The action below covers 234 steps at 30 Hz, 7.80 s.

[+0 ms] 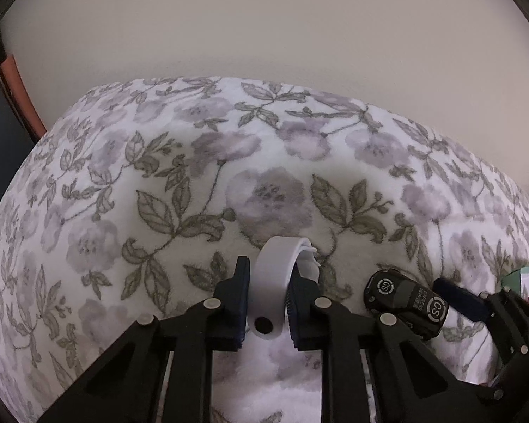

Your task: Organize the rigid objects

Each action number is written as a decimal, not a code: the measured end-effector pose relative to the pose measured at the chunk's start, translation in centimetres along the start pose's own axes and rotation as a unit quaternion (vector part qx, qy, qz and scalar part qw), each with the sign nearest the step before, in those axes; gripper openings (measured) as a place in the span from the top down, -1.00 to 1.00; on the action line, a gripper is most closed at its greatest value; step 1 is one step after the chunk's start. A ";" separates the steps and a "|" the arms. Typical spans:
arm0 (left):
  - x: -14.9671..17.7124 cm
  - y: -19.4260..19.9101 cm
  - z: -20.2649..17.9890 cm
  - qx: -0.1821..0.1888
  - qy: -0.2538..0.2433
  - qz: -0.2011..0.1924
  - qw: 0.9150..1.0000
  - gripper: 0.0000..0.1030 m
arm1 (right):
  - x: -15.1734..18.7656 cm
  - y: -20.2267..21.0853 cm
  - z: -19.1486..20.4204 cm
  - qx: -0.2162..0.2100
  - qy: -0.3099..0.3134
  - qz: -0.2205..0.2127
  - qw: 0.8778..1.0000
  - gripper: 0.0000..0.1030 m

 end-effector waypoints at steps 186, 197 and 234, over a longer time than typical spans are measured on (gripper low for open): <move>19.7 13.5 -15.4 -0.096 0.021 0.047 0.994 -0.92 | 26.4 22.9 -15.0 0.087 -0.242 -0.016 0.966 -1.00; 19.7 18.0 -13.5 -0.094 0.034 0.013 0.995 -0.92 | 26.3 25.9 -13.2 0.116 -0.235 -0.033 0.964 -1.00; 23.8 24.1 -9.8 -0.086 0.004 -0.016 0.996 -0.92 | 28.8 29.2 -8.1 0.128 -0.223 -0.006 0.966 -1.00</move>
Point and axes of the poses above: each gripper's, at about its wrist camera, not at the fingertips, and y roughly against the way its jaws point, z to its left, x to its underside, the point moved 2 cm from there along -y, roughly the way its jaws point, and after that the axes turned 13 degrees about y, right-handed, at the moved point
